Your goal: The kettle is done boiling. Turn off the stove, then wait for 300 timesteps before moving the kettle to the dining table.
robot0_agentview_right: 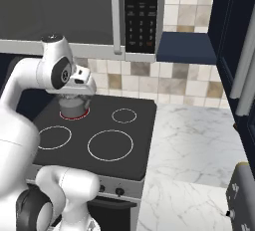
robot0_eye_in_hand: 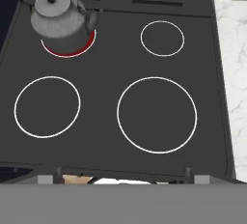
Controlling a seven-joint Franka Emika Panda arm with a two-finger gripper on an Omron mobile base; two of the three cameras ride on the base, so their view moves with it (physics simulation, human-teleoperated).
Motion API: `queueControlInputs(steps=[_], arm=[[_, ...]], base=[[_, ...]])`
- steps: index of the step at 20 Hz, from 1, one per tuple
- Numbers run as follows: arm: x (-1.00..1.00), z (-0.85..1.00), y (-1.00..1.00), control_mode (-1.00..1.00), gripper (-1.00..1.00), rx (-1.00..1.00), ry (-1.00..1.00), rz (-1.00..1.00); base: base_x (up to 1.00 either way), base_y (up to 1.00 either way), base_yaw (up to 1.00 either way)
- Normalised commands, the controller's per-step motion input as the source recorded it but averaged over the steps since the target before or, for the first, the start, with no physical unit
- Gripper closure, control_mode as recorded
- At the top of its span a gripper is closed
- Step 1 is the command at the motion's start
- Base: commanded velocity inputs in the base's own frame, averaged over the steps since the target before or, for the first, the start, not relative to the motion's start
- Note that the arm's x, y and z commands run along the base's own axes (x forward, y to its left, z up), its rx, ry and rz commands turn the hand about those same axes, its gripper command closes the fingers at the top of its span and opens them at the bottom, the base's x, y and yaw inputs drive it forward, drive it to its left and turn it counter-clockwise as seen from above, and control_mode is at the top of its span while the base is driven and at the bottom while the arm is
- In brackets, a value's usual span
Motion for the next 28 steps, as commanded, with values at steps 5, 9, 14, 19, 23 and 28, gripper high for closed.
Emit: queueControlInputs(steps=[5,9,14,19,23,28], arm=[[-0.37,0.0,0.49,-1.0,-1.0,-0.18,-0.07,0.04],[-0.55,-0.02,0.43,-1.0,-1.0,-0.15,-0.11,0.0],[-0.61,-0.09,0.45,-1.0,-1.0,-0.12,-0.09,0.0],[-0.52,-0.08,0.46,-1.0,-1.0,-0.11,-0.09,0.01],[-0.4,-0.04,0.46,-1.0,-1.0,-0.12,-0.11,0.01],[-0.4,-0.16,0.28,-1.0,-1.0,-0.06,-0.07,0.01]], base=[[0.0,0.0,0.0],[0.0,0.0,0.0],[0.0,0.0,0.0],[0.0,0.0,0.0],[0.0,0.0,0.0],[0.0,0.0,0.0]])
